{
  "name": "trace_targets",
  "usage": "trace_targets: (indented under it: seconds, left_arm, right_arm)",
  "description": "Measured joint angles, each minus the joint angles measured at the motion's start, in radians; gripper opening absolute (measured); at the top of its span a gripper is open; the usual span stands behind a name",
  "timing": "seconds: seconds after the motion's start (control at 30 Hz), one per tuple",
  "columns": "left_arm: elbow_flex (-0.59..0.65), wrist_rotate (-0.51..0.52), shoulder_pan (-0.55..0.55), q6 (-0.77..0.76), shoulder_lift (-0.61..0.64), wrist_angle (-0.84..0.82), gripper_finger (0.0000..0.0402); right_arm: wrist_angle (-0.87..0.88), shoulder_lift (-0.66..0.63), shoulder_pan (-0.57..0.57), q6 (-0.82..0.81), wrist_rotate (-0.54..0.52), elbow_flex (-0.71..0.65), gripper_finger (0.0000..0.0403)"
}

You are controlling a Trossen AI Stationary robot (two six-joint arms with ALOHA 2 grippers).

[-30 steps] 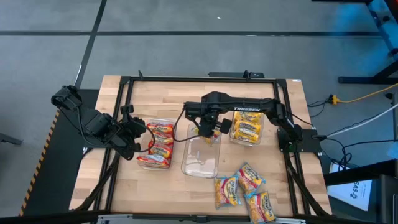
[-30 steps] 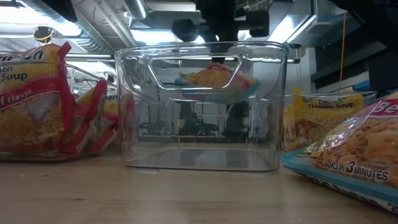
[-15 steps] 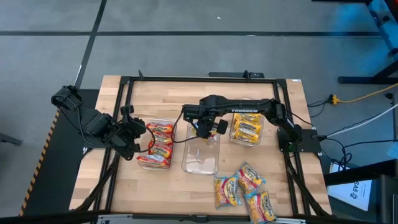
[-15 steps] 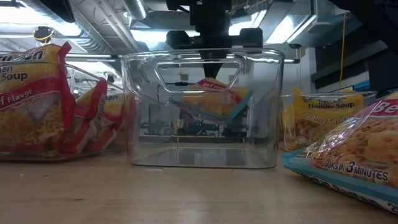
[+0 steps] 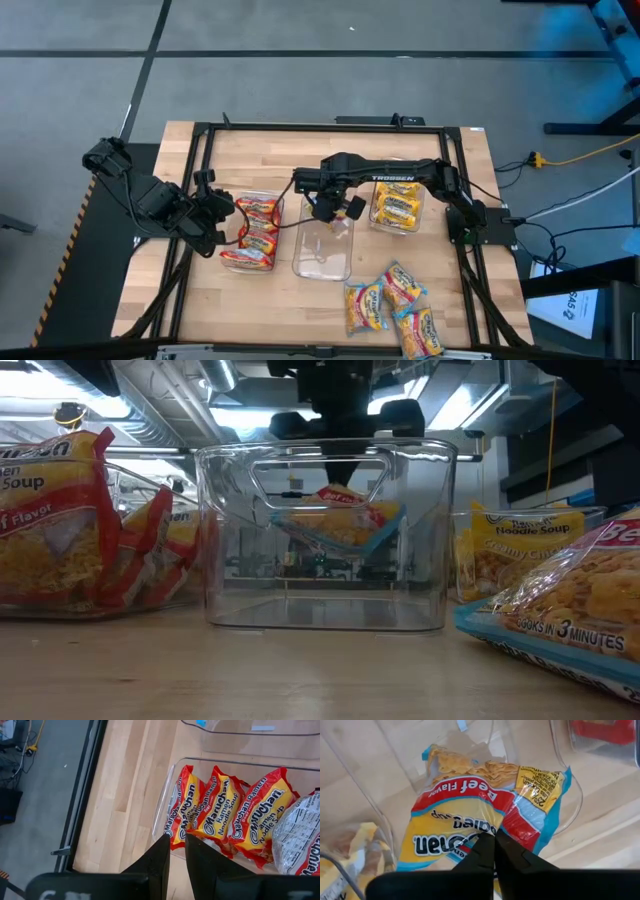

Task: Sort Maruchan noodles
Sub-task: Put the blue noodle pack into the middle transparent bin

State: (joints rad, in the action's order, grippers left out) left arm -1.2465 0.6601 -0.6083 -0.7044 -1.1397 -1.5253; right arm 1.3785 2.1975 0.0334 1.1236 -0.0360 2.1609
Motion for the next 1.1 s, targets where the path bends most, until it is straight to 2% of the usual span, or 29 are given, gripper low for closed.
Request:
trace_targets:
  seconds: [0.27, 0.5, 0.67, 0.8, 0.87, 1.0, 1.1]
  left_arm:
    - [0.000, 0.000, 0.000, -0.010, 0.000, 0.000, 0.0053]
    - [0.000, 0.000, 0.000, -0.030, 0.000, 0.001, 0.0053]
    - [0.000, 0.000, 0.000, -0.030, 0.000, 0.001, 0.0053]
    - [0.000, 0.000, 0.000, -0.030, 0.000, 0.001, 0.0053]
    - [0.000, 0.000, 0.000, -0.030, 0.000, 0.001, 0.0053]
    - [0.000, 0.000, 0.000, -0.029, 0.001, 0.000, 0.0053]
    - [0.000, 0.000, 0.000, -0.029, 0.001, 0.002, 0.0053]
  right_arm:
    - [0.000, 0.000, 0.000, -0.026, -0.047, 0.000, 0.0085]
    - [0.009, 0.000, -0.001, -0.117, -0.197, 0.000, 0.0125]
    - [0.103, 0.000, -0.015, -0.340, -0.279, 0.000, 0.0128]
    - [0.191, 0.000, -0.037, -0.661, -0.285, 0.001, 0.0127]
    - [0.189, -0.020, -0.048, -0.823, -0.241, 0.001, 0.0127]
    - [0.191, -0.090, -0.080, -1.042, -0.174, 0.011, 0.0127]
    - [0.190, -0.160, -0.113, -1.184, -0.079, 0.010, 0.0127]
